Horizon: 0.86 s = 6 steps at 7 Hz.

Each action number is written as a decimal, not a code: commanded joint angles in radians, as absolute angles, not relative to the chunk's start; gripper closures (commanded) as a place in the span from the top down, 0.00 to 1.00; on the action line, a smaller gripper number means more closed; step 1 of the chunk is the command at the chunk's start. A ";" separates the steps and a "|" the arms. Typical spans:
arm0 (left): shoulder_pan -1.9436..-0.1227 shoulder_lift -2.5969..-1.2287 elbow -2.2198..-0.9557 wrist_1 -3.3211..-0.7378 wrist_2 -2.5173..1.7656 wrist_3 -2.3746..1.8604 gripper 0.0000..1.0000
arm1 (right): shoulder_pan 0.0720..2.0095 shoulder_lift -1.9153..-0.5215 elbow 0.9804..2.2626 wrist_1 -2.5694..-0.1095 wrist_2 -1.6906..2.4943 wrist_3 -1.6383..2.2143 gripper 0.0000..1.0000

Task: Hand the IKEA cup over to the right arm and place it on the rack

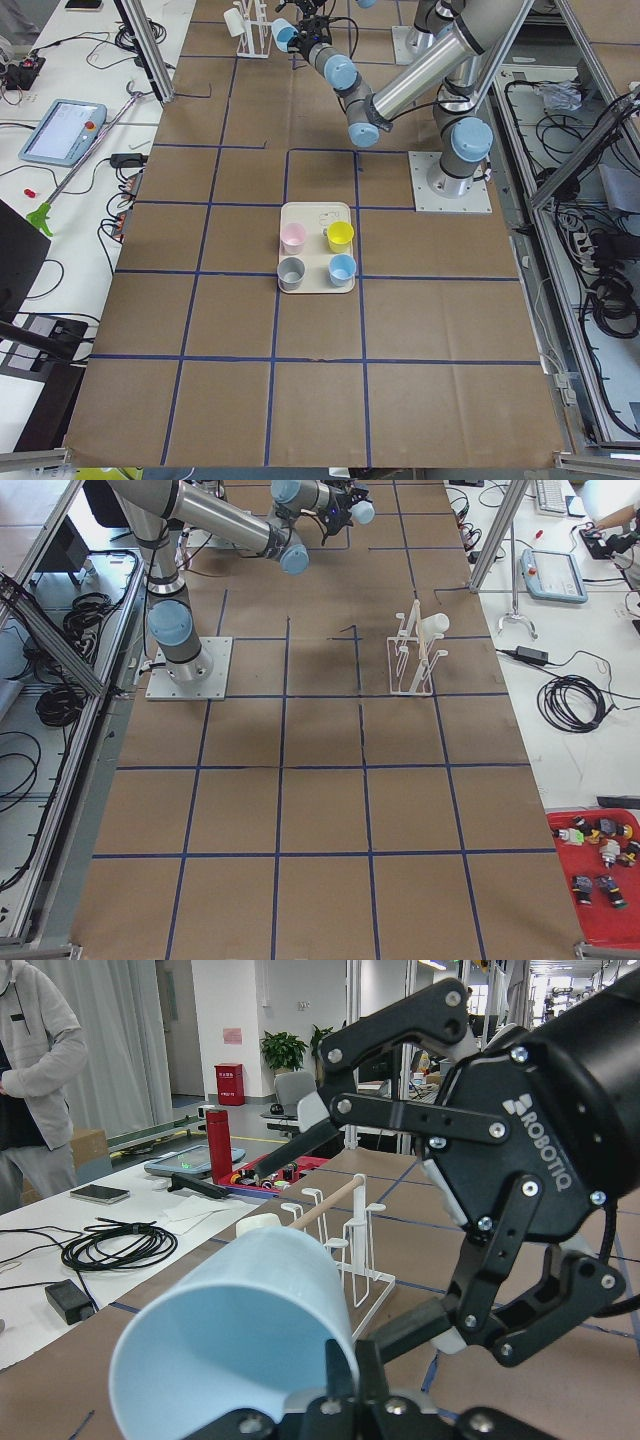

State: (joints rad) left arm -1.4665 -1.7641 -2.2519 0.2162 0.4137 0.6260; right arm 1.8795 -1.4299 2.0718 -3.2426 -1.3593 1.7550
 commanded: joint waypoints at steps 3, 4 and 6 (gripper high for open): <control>-1.466 -1.764 -2.252 0.216 0.414 0.626 0.01 | 1.898 -1.373 2.014 -3.232 -1.359 1.755 0.99; -1.466 -1.763 -2.252 0.216 0.414 0.626 0.02 | 1.898 -1.373 2.014 -3.232 -1.359 1.755 0.99; -1.466 -1.763 -2.252 0.216 0.416 0.624 0.02 | 1.898 -1.373 2.016 -3.232 -1.359 1.753 0.83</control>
